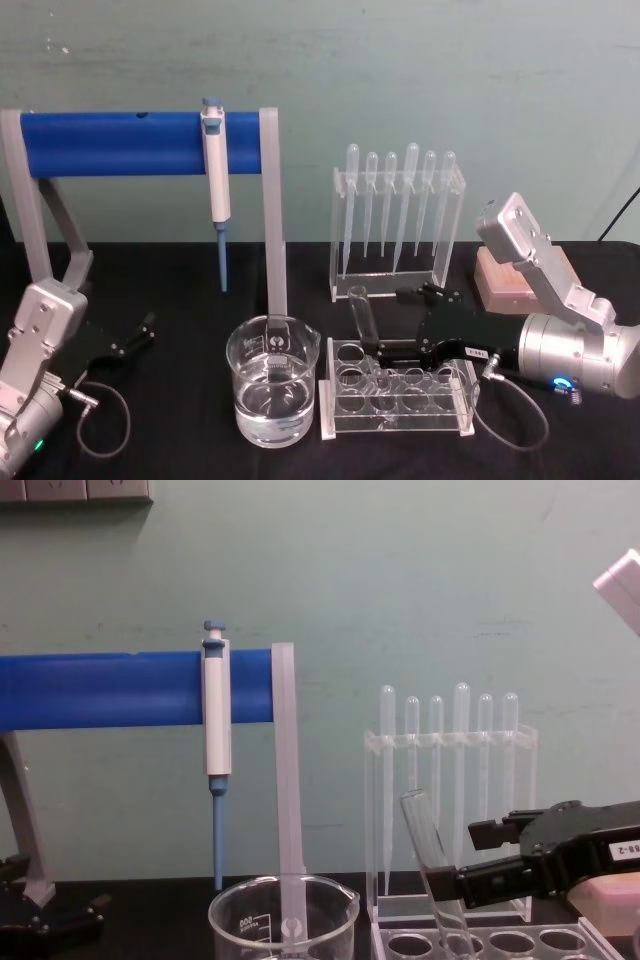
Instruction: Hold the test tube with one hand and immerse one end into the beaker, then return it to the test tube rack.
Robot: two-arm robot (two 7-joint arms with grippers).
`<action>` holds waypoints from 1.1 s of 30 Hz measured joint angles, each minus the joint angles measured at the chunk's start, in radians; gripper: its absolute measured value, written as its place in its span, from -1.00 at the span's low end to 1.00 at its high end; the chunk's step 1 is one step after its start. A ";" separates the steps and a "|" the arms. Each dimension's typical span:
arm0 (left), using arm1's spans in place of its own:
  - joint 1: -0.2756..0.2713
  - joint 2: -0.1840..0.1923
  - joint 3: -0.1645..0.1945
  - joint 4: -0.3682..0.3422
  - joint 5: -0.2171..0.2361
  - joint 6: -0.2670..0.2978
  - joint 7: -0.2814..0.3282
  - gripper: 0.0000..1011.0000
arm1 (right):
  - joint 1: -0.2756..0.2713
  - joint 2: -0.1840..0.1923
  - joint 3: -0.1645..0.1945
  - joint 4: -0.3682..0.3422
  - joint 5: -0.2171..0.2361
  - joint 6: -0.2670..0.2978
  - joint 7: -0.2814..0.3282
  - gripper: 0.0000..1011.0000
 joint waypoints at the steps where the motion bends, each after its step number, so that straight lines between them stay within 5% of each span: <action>1: 0.000 0.000 0.000 0.000 0.000 0.000 0.000 0.98 | 0.000 0.000 0.000 0.000 0.000 0.000 0.000 0.98; 15: 0.000 0.000 0.000 0.000 0.000 0.000 0.000 0.98 | -0.001 0.001 0.001 -0.003 0.000 0.002 -0.001 0.92; 33: 0.000 0.000 0.000 0.000 0.000 0.000 0.000 0.98 | -0.002 0.002 0.001 -0.004 0.000 0.004 -0.001 -0.16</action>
